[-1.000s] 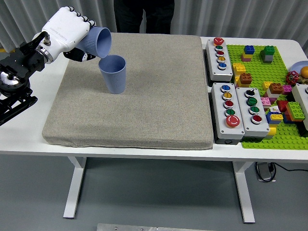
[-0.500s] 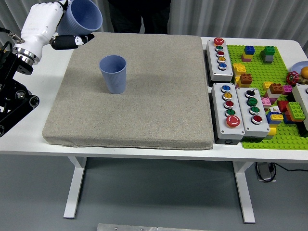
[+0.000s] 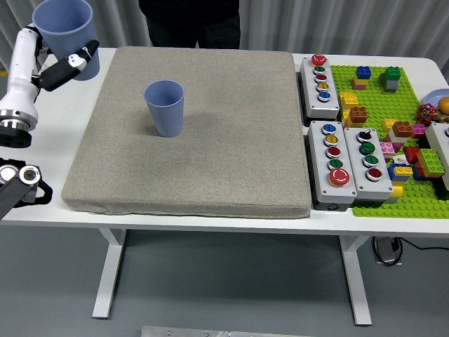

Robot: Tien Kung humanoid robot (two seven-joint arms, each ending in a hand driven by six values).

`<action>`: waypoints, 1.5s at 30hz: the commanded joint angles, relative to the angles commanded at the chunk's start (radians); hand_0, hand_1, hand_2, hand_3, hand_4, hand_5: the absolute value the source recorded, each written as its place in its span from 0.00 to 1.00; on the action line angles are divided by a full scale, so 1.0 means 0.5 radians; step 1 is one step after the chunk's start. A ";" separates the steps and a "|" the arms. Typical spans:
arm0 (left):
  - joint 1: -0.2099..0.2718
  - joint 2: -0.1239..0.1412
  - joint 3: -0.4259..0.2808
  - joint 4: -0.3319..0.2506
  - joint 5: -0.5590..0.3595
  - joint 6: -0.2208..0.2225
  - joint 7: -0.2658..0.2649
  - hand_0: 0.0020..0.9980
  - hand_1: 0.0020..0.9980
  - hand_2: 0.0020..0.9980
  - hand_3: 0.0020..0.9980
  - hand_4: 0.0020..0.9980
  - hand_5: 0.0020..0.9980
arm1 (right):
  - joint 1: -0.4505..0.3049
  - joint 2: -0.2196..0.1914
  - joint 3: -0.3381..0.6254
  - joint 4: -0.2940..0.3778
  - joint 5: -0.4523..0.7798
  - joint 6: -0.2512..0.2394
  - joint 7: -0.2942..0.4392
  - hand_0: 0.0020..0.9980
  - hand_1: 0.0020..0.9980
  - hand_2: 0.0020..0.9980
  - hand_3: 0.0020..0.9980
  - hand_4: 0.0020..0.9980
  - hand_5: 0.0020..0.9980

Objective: Pick cup pour cup place

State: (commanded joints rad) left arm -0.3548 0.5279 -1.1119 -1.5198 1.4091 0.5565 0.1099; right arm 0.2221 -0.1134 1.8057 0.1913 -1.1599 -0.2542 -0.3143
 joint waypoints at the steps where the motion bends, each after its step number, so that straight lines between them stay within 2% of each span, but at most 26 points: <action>1: 0.020 -0.016 -0.002 -0.017 0.025 0.011 0.003 0.51 0.47 0.50 0.49 0.80 0.45 | -0.004 0.001 0.002 0.000 -0.004 0.001 -0.001 0.69 0.64 0.59 0.57 0.00 0.14; 2: 0.067 -0.055 -0.005 -0.053 0.082 0.031 0.009 0.51 0.47 0.50 0.49 0.80 0.45 | -0.012 0.002 0.005 0.001 -0.015 0.002 -0.004 0.69 0.64 0.59 0.57 0.00 0.14; 4: 0.111 -0.090 -0.007 -0.079 0.137 0.045 0.014 0.51 0.47 0.50 0.49 0.80 0.46 | -0.018 0.002 0.008 0.002 -0.026 0.004 -0.006 0.69 0.64 0.59 0.57 0.00 0.14; 5: 0.159 -0.128 -0.009 -0.101 0.175 0.062 0.010 0.51 0.47 0.50 0.49 0.80 0.46 | -0.023 0.002 0.014 0.002 -0.037 0.005 -0.006 0.69 0.64 0.59 0.57 0.00 0.14; 8: 0.236 -0.187 -0.004 -0.128 0.215 0.106 0.001 0.51 0.47 0.50 0.49 0.80 0.46 | -0.029 0.002 0.018 0.002 -0.050 0.006 -0.008 0.69 0.64 0.59 0.57 0.00 0.14; 9: 0.287 -0.216 0.011 -0.141 0.221 0.155 -0.012 0.51 0.47 0.50 0.49 0.80 0.46 | -0.033 0.003 0.020 0.002 -0.053 0.007 -0.008 0.69 0.64 0.59 0.57 0.00 0.14; 10: 0.301 -0.223 0.016 -0.144 0.223 0.169 -0.015 0.51 0.47 0.50 0.49 0.80 0.46 | -0.034 0.003 0.020 0.002 -0.054 0.007 -0.008 0.69 0.64 0.59 0.57 0.00 0.14; 13: 0.413 -0.312 0.097 -0.130 0.210 0.178 -0.052 0.51 0.47 0.50 0.49 0.80 0.46 | -0.040 0.005 0.027 0.002 -0.071 0.009 -0.009 0.69 0.64 0.59 0.57 0.00 0.14; 16: 0.484 -0.379 0.190 -0.108 0.157 0.178 -0.110 0.50 0.48 0.50 0.49 0.80 0.47 | -0.044 0.006 0.033 0.002 -0.080 0.011 -0.011 0.69 0.64 0.59 0.57 0.00 0.14; 19: 0.513 -0.421 0.275 -0.095 0.139 0.178 -0.150 0.50 0.48 0.50 0.49 0.80 0.47 | -0.044 0.006 0.037 0.002 -0.086 0.013 -0.011 0.69 0.64 0.59 0.57 0.00 0.14; 25: 0.510 -0.487 0.399 -0.055 0.161 0.178 -0.170 0.51 0.48 0.50 0.49 0.80 0.47 | -0.039 0.006 0.030 0.000 -0.076 0.013 -0.008 0.69 0.64 0.59 0.57 0.00 0.14; 35: 0.454 -0.537 0.424 0.021 0.151 0.178 -0.204 0.51 0.48 0.50 0.49 0.80 0.48 | -0.032 0.013 0.013 0.000 -0.045 0.008 -0.005 0.69 0.64 0.59 0.57 0.00 0.14; 45: 0.336 -0.600 0.486 0.211 0.095 0.178 -0.321 0.51 0.49 0.51 0.49 0.79 0.47 | -0.038 0.024 0.001 0.001 -0.029 0.004 -0.008 0.69 0.64 0.59 0.57 0.00 0.14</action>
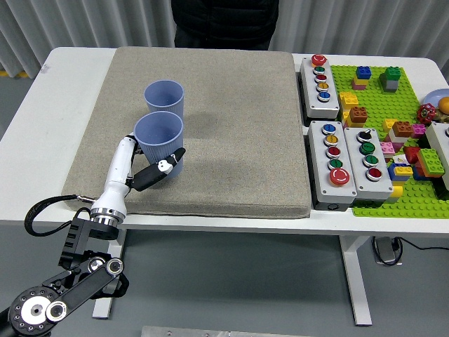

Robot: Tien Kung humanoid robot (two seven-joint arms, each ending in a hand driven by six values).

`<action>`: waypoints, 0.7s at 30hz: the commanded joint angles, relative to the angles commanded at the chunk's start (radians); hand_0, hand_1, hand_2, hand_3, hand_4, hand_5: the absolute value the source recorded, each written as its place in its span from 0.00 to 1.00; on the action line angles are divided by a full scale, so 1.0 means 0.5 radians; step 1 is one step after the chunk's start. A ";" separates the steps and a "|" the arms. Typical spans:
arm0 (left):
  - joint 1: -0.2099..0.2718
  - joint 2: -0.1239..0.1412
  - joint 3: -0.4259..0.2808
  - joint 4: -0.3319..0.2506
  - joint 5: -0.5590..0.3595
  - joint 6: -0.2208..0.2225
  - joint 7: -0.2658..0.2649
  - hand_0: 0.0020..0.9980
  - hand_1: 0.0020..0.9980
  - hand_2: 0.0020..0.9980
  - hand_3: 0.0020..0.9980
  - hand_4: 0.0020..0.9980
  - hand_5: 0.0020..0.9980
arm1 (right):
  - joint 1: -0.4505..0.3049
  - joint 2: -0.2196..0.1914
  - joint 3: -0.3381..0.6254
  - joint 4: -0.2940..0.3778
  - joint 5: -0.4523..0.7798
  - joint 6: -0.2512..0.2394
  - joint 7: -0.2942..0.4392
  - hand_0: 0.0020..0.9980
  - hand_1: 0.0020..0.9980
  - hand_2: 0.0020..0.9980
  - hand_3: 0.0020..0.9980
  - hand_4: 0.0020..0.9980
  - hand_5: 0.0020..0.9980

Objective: Pick cup pour cup place

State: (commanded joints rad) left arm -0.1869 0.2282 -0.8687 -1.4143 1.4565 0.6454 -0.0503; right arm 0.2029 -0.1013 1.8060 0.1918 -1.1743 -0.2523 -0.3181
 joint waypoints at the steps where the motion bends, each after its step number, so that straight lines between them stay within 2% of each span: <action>1: -0.018 -0.010 0.004 0.036 -0.018 0.000 -0.029 0.51 0.49 0.51 0.49 0.79 0.47 | 0.003 0.002 -0.003 0.000 -0.001 0.000 -0.002 0.69 0.64 0.59 0.57 0.00 0.14; 6: -0.063 -0.024 0.017 0.126 -0.062 0.000 -0.099 0.52 0.50 0.51 0.49 0.79 0.47 | 0.009 0.006 -0.005 0.001 0.005 -0.002 -0.004 0.69 0.64 0.59 0.57 0.00 0.14; 9: -0.078 -0.045 0.020 0.185 -0.158 0.000 -0.187 0.52 0.50 0.51 0.49 0.79 0.47 | 0.016 0.005 -0.004 0.001 -0.009 0.000 -0.009 0.69 0.64 0.59 0.57 0.00 0.14; 13: -0.104 -0.100 0.003 0.322 -0.281 0.000 -0.343 0.52 0.50 0.52 0.50 0.79 0.48 | 0.022 0.007 -0.008 0.001 -0.011 0.000 -0.011 0.69 0.64 0.59 0.57 0.00 0.14; 16: -0.122 -0.117 0.009 0.401 -0.375 0.000 -0.452 0.52 0.50 0.52 0.50 0.79 0.48 | 0.022 0.007 -0.008 0.001 -0.011 0.000 -0.010 0.69 0.64 0.59 0.57 0.00 0.14; 21: -0.150 -0.144 0.046 0.500 -0.413 0.000 -0.500 0.53 0.51 0.53 0.50 0.78 0.48 | 0.020 0.005 -0.003 0.000 -0.026 0.006 -0.010 0.69 0.64 0.59 0.57 0.00 0.14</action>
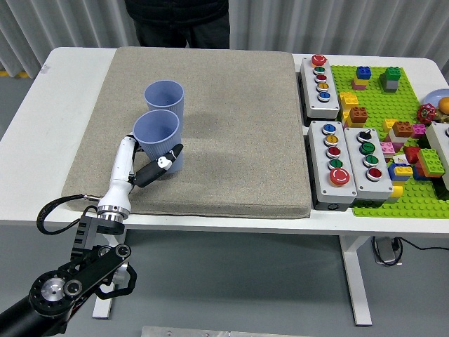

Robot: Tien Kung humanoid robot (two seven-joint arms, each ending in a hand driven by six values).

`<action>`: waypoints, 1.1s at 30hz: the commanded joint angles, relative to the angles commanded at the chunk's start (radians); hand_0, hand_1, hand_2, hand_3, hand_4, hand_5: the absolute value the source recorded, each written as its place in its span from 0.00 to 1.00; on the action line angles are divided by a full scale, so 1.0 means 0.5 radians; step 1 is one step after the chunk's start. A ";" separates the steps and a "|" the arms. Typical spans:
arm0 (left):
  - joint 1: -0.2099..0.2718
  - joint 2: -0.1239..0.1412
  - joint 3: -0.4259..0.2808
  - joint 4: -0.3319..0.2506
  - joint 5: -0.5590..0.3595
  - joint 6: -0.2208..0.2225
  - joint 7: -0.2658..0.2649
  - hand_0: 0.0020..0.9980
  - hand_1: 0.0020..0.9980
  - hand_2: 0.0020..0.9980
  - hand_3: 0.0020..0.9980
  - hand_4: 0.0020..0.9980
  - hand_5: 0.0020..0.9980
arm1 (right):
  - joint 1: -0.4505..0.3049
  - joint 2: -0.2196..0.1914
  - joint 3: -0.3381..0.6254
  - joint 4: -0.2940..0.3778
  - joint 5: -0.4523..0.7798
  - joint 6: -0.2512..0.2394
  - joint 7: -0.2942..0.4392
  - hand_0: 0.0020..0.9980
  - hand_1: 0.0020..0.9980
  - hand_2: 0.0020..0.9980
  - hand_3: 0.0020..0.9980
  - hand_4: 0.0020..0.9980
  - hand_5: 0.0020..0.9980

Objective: Pick cup pour cup place

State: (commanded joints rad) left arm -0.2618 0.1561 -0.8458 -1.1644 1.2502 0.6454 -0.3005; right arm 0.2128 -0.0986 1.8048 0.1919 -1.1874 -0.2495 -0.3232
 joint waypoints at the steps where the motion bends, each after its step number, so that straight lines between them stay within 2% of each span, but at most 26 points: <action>1: -0.003 -0.004 0.007 0.016 -0.001 0.000 -0.004 0.53 0.51 0.53 0.50 0.78 0.48 | 0.000 0.000 0.001 0.000 -0.003 0.001 -0.001 0.69 0.64 0.59 0.57 0.00 0.14; 13: -0.025 -0.027 0.045 0.146 0.034 0.000 -0.114 0.53 0.52 0.53 0.50 0.79 0.49 | -0.009 0.001 0.002 0.001 -0.018 0.006 -0.005 0.69 0.64 0.59 0.57 0.00 0.14; 21: -0.052 -0.036 0.056 0.224 -0.071 0.000 -0.263 0.54 0.53 0.54 0.50 0.79 0.50 | -0.011 0.001 0.000 0.000 -0.020 0.006 -0.006 0.69 0.64 0.59 0.57 0.00 0.14; 24: -0.096 -0.047 0.071 0.287 -0.162 0.000 -0.362 0.54 0.53 0.54 0.50 0.79 0.50 | -0.003 0.000 -0.005 0.000 -0.013 0.004 -0.005 0.69 0.64 0.59 0.57 0.00 0.14; 28: -0.129 -0.062 0.085 0.344 -0.197 0.000 -0.386 0.54 0.54 0.55 0.50 0.79 0.50 | 0.002 0.000 -0.010 0.000 -0.008 0.001 -0.005 0.69 0.64 0.59 0.57 0.00 0.14; 33: -0.140 -0.067 0.094 0.357 -0.193 0.000 -0.386 0.55 0.54 0.57 0.50 0.79 0.51 | 0.005 -0.001 -0.014 -0.001 0.000 0.000 -0.002 0.69 0.64 0.59 0.57 0.00 0.14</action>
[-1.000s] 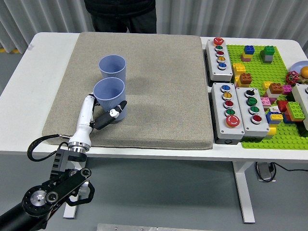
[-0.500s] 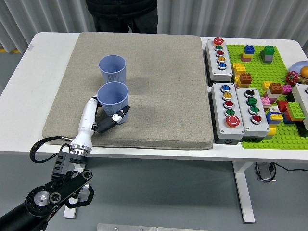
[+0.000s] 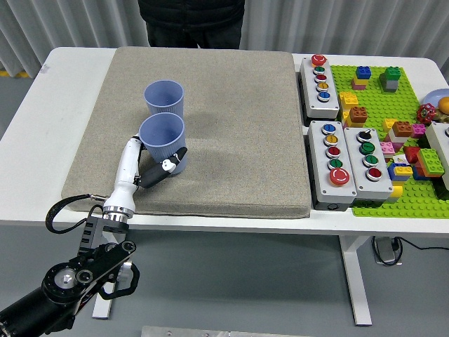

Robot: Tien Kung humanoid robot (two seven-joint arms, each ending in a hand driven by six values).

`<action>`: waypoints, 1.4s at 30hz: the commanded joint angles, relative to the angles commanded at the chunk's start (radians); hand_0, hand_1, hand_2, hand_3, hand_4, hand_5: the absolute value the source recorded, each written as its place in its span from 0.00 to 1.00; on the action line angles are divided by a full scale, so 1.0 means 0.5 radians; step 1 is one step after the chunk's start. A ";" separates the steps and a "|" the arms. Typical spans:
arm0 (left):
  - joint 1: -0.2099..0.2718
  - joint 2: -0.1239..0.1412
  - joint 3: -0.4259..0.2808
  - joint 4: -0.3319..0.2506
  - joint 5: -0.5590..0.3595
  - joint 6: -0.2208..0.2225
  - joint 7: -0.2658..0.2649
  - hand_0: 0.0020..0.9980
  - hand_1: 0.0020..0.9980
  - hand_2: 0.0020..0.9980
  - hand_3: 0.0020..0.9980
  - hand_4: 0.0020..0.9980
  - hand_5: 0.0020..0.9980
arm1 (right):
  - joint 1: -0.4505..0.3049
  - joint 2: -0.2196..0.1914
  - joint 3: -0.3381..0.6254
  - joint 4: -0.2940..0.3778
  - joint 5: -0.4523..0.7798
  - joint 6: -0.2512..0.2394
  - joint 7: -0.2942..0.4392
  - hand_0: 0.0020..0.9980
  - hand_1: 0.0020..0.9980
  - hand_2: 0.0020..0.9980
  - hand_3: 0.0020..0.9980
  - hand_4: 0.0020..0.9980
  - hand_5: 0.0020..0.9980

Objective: Pick cup pour cup place

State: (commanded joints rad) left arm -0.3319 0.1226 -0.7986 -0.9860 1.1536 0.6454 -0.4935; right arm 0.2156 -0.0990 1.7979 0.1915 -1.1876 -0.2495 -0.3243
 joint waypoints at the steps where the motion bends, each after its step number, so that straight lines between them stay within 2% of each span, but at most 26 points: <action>1: -0.001 0.001 0.002 0.000 -0.014 0.000 -0.001 0.55 0.54 0.57 0.50 0.79 0.51 | 0.001 0.000 0.000 0.000 0.000 -0.001 0.001 0.69 0.64 0.59 0.57 0.00 0.14; 42: 0.052 0.002 -0.018 0.057 0.034 0.000 -0.045 0.56 0.56 0.59 0.51 0.79 0.51 | 0.005 -0.001 -0.021 -0.002 0.017 -0.010 0.004 0.69 0.64 0.59 0.57 0.00 0.13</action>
State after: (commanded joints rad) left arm -0.3059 0.1235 -0.8077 -0.9577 1.1708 0.6454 -0.5158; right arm 0.2180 -0.0997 1.7873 0.1904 -1.1791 -0.2543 -0.3223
